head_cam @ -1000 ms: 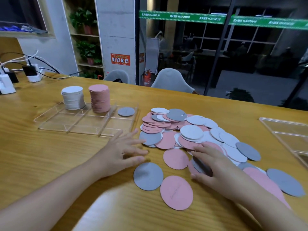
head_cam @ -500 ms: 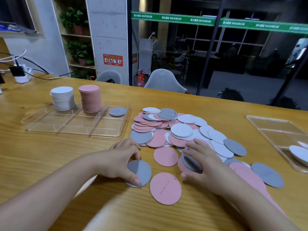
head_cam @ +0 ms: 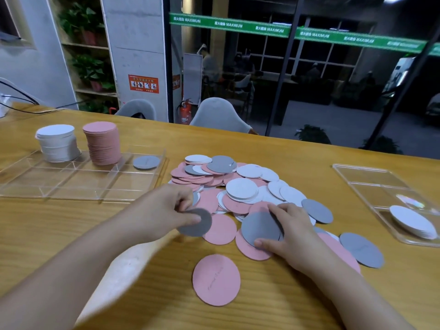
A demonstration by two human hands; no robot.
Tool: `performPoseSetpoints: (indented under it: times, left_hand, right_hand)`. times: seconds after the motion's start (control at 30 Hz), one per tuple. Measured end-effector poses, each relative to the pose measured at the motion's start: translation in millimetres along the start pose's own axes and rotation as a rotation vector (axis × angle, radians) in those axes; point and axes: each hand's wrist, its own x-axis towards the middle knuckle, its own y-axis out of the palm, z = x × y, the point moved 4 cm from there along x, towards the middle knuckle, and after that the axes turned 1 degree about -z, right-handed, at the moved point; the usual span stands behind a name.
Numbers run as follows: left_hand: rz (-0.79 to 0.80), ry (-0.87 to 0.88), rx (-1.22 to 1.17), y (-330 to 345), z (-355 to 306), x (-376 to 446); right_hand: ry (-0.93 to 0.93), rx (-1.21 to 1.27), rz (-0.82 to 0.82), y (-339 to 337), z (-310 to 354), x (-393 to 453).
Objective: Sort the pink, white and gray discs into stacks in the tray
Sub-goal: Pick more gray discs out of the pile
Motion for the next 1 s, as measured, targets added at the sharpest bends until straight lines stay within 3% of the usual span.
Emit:
performPoseSetpoints:
  times: [0.17, 0.3, 0.43, 0.6, 0.73, 0.83, 0.9, 1.0]
  left_hand:
    - [-0.103, -0.089, -0.442, 41.3, -15.7, 18.7]
    - [-0.128, -0.052, -0.526, 61.6, -10.0, 15.5]
    - [-0.071, -0.128, -0.723, 65.0, -4.4, 10.7]
    - [-0.049, -0.058, -0.690, 72.9, -1.4, 10.2]
    - [0.033, 0.002, -0.721, 79.9, -3.7, 8.8]
    - [-0.019, 0.021, -0.570, 82.1, -2.1, 9.6]
    - [-0.064, 0.000, -0.566, 78.9, 0.0, 10.7]
    - [-0.101, 0.002, -0.533, 69.9, -0.6, 12.6]
  right_hand:
    - [0.051, -0.002, 0.001, 1.4, -3.4, 2.0]
    - [0.058, 0.084, -0.033, -2.6, -4.9, 2.2]
    - [-0.028, 0.151, -0.093, -5.7, -1.6, 1.1]
    - [-0.073, 0.266, -0.171, -13.5, 10.3, -1.1]
    - [-0.028, 0.614, -0.220, -7.3, 23.8, -5.6]
    - [-0.031, 0.675, -0.222, -0.8, 28.3, -6.2]
    - [-0.024, 0.573, -0.229, -4.5, 22.7, -4.7]
    - [0.004, 0.222, -0.178, -11.1, 6.8, -0.7]
